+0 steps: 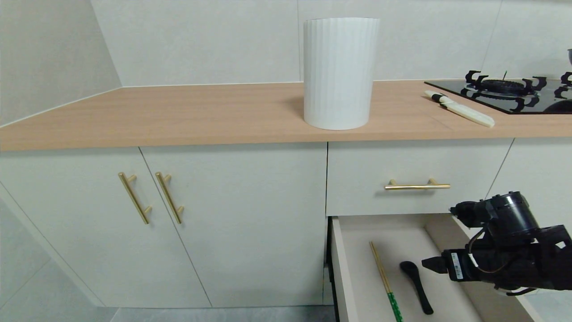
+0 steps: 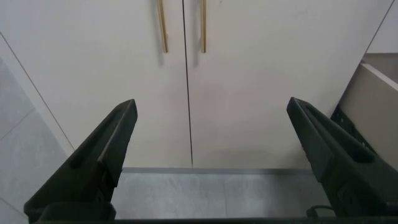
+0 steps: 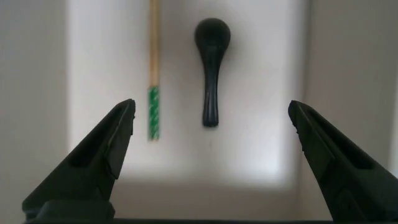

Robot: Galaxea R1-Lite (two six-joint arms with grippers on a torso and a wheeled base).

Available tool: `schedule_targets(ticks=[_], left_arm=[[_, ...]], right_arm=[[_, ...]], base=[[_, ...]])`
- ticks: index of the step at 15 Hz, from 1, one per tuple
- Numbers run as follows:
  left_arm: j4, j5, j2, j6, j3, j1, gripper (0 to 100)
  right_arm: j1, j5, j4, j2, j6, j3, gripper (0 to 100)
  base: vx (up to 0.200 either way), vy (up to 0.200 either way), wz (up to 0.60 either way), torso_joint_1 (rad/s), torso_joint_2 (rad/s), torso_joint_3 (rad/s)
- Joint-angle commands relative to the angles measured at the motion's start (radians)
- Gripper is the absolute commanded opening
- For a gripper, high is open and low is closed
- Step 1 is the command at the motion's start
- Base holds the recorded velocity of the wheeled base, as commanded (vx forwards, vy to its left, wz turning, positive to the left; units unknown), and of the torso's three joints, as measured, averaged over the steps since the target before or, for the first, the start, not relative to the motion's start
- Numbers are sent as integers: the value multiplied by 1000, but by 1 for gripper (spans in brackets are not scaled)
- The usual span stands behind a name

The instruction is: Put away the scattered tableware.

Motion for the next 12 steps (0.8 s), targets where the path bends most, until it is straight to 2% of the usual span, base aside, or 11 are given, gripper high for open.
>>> schedule_targets(ticks=[1, 5, 12], left_arm=[[-1, 0, 0, -2, 0, 0, 100], [-1, 0, 0, 0, 0, 0, 100], [-1, 0, 0, 0, 0, 0, 100]], right_arm=[[40, 0, 45, -157, -3, -13, 100], [82, -10, 67, -201, -3, -10, 100], [92, -10, 77, -210, -41, 2, 100]], base=[[0, 0, 0, 0, 0, 0], [0, 0, 0, 0, 0, 0], [-200, 0, 0, 4, 2, 2]])
